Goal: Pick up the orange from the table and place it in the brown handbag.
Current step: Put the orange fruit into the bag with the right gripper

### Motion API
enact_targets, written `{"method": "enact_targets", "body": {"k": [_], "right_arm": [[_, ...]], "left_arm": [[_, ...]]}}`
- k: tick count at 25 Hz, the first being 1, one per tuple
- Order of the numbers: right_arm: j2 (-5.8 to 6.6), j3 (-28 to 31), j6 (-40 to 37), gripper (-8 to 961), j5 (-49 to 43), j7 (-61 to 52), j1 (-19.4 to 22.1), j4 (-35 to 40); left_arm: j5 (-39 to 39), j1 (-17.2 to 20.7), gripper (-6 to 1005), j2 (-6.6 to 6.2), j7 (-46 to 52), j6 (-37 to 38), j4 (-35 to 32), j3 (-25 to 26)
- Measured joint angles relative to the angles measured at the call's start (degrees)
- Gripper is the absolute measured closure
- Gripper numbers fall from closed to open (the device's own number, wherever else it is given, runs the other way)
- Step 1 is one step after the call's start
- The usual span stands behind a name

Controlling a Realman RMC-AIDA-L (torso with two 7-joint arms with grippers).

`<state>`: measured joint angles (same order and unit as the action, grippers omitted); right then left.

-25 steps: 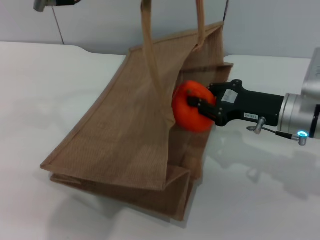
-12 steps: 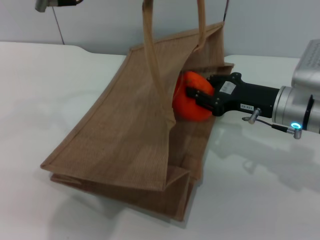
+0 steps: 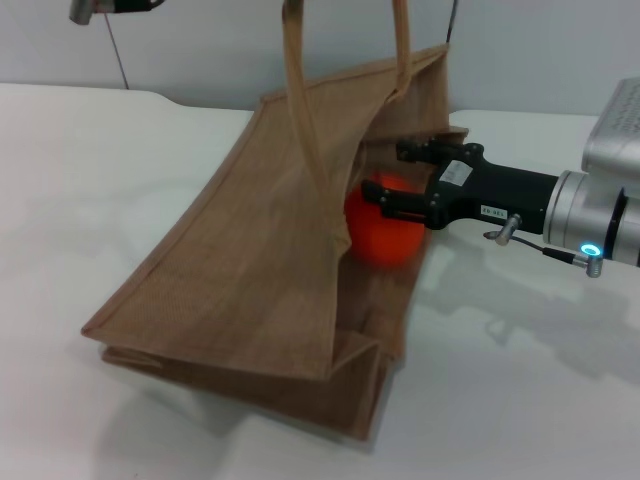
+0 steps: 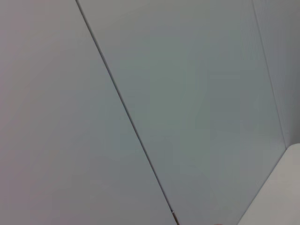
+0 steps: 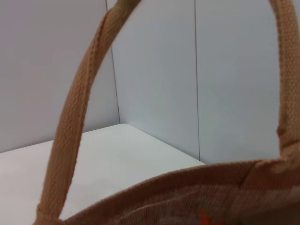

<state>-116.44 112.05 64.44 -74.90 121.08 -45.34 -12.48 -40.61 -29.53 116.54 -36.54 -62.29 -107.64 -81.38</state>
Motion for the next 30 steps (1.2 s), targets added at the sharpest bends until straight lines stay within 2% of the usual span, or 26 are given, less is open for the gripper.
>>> {"method": "enact_targets", "body": {"k": [3, 9, 23, 27, 30], "right_arm": [[-0.01, 0.07, -0.14, 265, 0.04, -0.12, 0.01, 0.11], [-0.01, 0.33, -0.19, 138, 0.04, -0.30, 0.20, 0.18], [0.57, 1.06, -0.85, 140, 3.58, -0.53, 2.22, -0.62], [1.50, 2.21, -3.22, 140, 3.59, -1.79, 4.97, -2.58], [1.83, 4.90, -3.71, 141, 3.50, -2.06, 9.51, -7.86]], "left_arm": [[0.00, 0.11, 877, 0.00, 0.01, 0.32, 0.01, 0.00], [0.18, 0.51, 876, 0.00, 0.06, 0.51, 0.01, 0.00], [0.78, 3.08, 869, 0.00, -1.67, 0.99, 0.04, 0.26], [0.69, 4.51, 703, 0.03, -1.71, 2.18, 0.06, 0.15], [0.31, 6.12, 586, 0.06, -1.44, 4.97, 0.27, 0.10]]}}
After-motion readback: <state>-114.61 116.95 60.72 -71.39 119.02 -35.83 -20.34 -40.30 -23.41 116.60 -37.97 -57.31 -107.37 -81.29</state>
